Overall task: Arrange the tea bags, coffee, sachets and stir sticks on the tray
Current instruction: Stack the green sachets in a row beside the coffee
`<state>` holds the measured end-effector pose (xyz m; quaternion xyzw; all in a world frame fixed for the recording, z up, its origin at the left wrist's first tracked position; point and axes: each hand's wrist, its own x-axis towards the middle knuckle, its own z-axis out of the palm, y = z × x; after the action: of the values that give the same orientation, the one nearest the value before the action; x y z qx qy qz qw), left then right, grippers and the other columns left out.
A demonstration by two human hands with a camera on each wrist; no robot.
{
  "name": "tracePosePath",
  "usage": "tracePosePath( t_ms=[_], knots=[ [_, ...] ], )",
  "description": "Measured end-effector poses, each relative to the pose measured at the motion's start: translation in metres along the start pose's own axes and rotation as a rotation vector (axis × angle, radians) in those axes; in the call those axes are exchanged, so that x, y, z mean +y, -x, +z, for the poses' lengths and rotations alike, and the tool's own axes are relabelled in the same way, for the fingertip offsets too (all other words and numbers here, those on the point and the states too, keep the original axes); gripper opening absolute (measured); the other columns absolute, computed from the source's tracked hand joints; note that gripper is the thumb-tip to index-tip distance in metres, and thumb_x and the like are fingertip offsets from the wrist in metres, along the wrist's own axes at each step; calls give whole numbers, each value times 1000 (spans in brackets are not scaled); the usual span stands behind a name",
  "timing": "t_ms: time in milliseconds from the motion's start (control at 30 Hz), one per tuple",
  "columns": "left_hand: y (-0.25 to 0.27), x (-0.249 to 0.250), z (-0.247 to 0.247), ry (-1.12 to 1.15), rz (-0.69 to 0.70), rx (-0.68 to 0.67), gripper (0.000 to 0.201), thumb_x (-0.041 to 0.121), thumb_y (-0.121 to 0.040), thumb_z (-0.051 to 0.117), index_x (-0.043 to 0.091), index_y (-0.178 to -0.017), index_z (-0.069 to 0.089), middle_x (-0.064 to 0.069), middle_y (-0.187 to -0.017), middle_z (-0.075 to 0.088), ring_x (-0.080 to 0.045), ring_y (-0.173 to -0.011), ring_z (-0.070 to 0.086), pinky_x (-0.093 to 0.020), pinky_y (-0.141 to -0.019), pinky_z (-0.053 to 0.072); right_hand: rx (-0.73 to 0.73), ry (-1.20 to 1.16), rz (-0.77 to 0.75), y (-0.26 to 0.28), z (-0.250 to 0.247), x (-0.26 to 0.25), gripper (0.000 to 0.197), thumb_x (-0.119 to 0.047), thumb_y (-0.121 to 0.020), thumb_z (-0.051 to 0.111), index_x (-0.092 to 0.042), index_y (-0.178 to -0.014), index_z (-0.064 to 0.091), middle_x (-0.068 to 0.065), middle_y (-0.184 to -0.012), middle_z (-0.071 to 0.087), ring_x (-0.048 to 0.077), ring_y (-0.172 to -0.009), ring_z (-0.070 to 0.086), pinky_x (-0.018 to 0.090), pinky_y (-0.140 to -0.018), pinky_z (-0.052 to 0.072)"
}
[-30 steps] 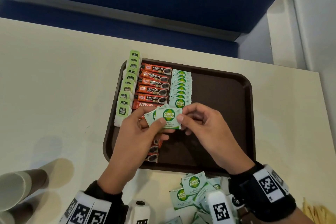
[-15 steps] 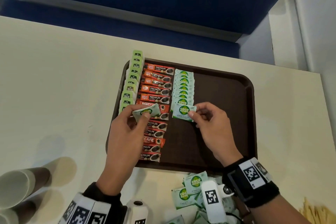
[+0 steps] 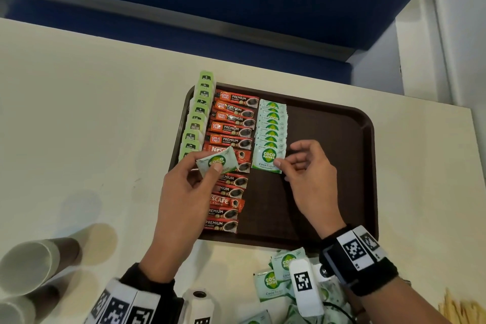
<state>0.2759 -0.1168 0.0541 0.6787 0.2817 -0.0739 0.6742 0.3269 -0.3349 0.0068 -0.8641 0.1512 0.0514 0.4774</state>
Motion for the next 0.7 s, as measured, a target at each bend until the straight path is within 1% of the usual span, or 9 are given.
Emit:
tracePosePath(
  t_ms=[267, 300, 367, 433, 500, 533, 600, 633, 700],
  knots=[
    [1, -2, -1, -12, -16, 14, 22, 35, -100, 71, 38, -122, 71, 12, -113, 80, -8, -99, 80, -25, -72, 67, 10, 14, 9, 1, -1, -3, 40, -30, -87, 88, -23, -117, 62, -7, -90, 72, 5, -78, 70, 32, -74, 64],
    [1, -3, -1, -15, -17, 16, 21, 34, -100, 72, 38, -121, 71, 12, -112, 80, -10, -99, 81, -27, -74, 67, 22, 4, 12, 2, -1, -4, 39, -30, -87, 88, -23, -116, 63, -6, -92, 71, 4, -78, 69, 28, -73, 63],
    [1, -3, 0, -14, -10, 16, 23, 27, -98, 76, 34, -120, 72, 10, -106, 82, -11, -98, 81, -33, -79, 68, 55, -30, 3, 7, -3, -9, 34, -28, -89, 87, -21, -114, 65, -3, -98, 70, 2, -77, 66, 17, -70, 57],
    [2, -3, 3, -2, 2, -1, 27, 20, -95, 81, 27, -119, 71, 7, -101, 84, -11, -96, 81, -35, -81, 67, 62, -85, -24, 14, -6, -16, 25, -27, -93, 84, -22, -112, 68, -4, -98, 71, 4, -77, 64, 14, -70, 52],
    [3, -3, 6, 0, 13, -35, 31, 16, -91, 85, 21, -117, 69, 4, -95, 84, -13, -92, 82, -32, -78, 66, -54, -166, -17, 23, -11, -27, 16, -29, -96, 80, -25, -109, 72, -6, -94, 73, 6, -80, 66, 17, -72, 53],
    [3, -3, 8, 1, 22, -53, 32, 14, -89, 86, 20, -115, 69, 3, -93, 84, -13, -90, 82, -28, -73, 65, -164, -202, 4, 27, -14, -32, 13, -31, -97, 78, -27, -108, 74, -6, -93, 74, 7, -82, 67, 20, -73, 54],
    [3, -2, 11, 9, 37, -85, 32, 12, -87, 87, 17, -113, 70, 2, -89, 84, -13, -84, 82, -21, -66, 62, -374, -230, 37, 34, -18, -41, 12, -33, -96, 78, -28, -106, 78, -5, -93, 76, 8, -84, 68, 21, -73, 53],
    [4, -1, 13, 10, 42, -98, 32, 11, -86, 88, 16, -113, 71, 1, -89, 84, -13, -83, 82, -20, -64, 62, -422, -217, 35, 36, -20, -42, 12, -32, -95, 79, -27, -105, 78, -4, -94, 77, 9, -85, 68, 21, -73, 53],
    [4, 0, 15, 0, 52, -116, 27, 12, -87, 87, 13, -110, 73, 1, -90, 84, -14, -85, 82, -20, -65, 62, -414, -175, 16, 36, -23, -41, 11, -31, -93, 82, -26, -102, 78, -1, -94, 77, 13, -84, 69, 22, -72, 54]
  ],
)
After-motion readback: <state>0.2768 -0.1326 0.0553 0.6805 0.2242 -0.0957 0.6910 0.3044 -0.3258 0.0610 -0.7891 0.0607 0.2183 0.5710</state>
